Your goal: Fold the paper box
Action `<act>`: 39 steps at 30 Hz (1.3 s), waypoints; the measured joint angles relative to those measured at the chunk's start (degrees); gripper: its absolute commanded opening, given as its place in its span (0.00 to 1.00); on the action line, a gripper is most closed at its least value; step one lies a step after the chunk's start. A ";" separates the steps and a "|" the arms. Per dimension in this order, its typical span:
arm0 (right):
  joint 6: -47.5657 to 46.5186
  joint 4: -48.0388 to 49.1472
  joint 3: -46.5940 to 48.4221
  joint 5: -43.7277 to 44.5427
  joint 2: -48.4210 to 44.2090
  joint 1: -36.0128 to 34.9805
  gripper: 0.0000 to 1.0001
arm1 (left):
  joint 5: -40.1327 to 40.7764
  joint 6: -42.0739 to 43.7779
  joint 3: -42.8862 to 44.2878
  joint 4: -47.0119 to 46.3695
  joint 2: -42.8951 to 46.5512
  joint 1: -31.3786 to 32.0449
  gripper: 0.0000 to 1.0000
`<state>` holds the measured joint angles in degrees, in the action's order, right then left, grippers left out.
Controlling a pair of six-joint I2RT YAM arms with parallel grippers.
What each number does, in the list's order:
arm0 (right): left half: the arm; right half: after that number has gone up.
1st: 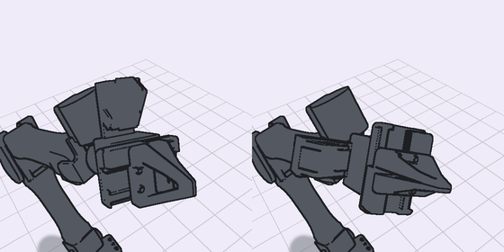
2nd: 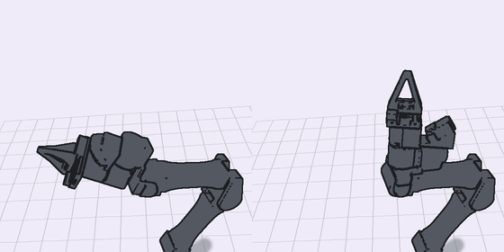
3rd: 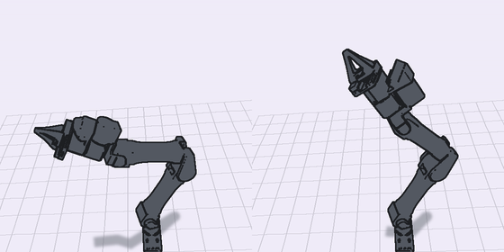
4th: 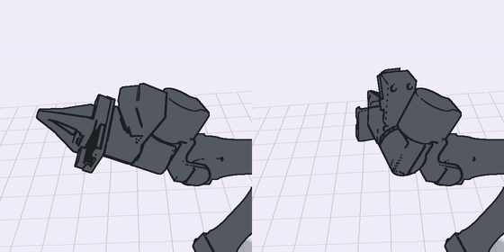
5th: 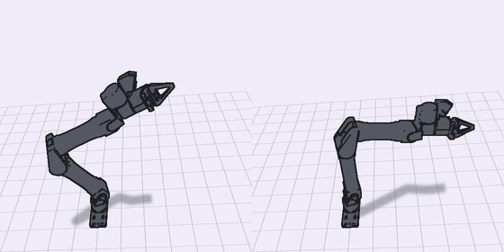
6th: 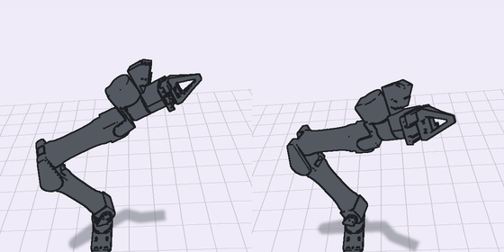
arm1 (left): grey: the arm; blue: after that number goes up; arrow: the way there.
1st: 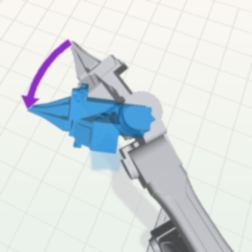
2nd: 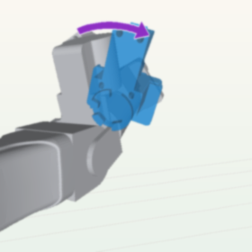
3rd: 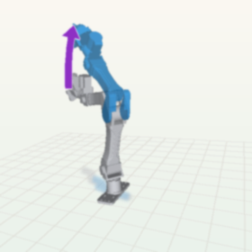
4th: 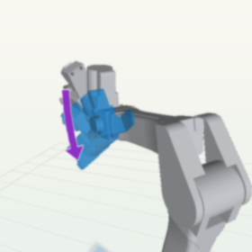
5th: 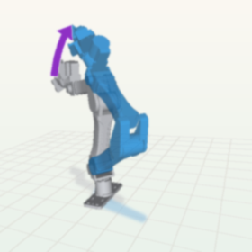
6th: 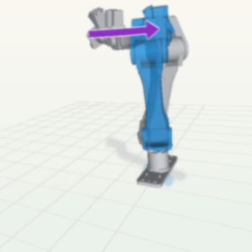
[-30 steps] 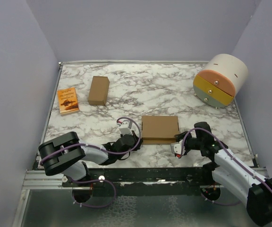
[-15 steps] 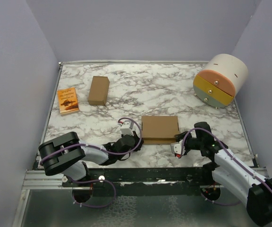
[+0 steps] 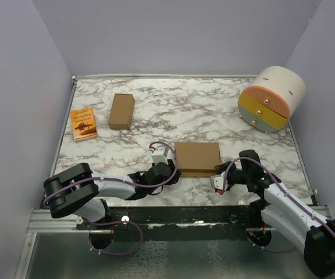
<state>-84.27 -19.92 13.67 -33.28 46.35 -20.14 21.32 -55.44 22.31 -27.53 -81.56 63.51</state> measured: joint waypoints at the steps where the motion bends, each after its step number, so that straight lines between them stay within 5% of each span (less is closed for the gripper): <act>1: 0.00 0.00 0.00 0.02 0.00 0.00 0.43 | 0.04 -0.42 0.68 1.49 0.02 0.00 0.37; 19: 0.00 -0.07 0.00 0.00 0.00 0.00 0.43 | 2.23 -5.55 13.35 25.75 -3.10 0.00 0.33; 39: -0.02 -0.09 0.00 0.00 0.00 0.00 0.43 | 4.28 -5.27 18.36 32.89 -5.99 1.88 0.26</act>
<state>-84.29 -20.01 13.67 -33.28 46.35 -20.14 25.61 -60.71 40.66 5.37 -87.55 65.39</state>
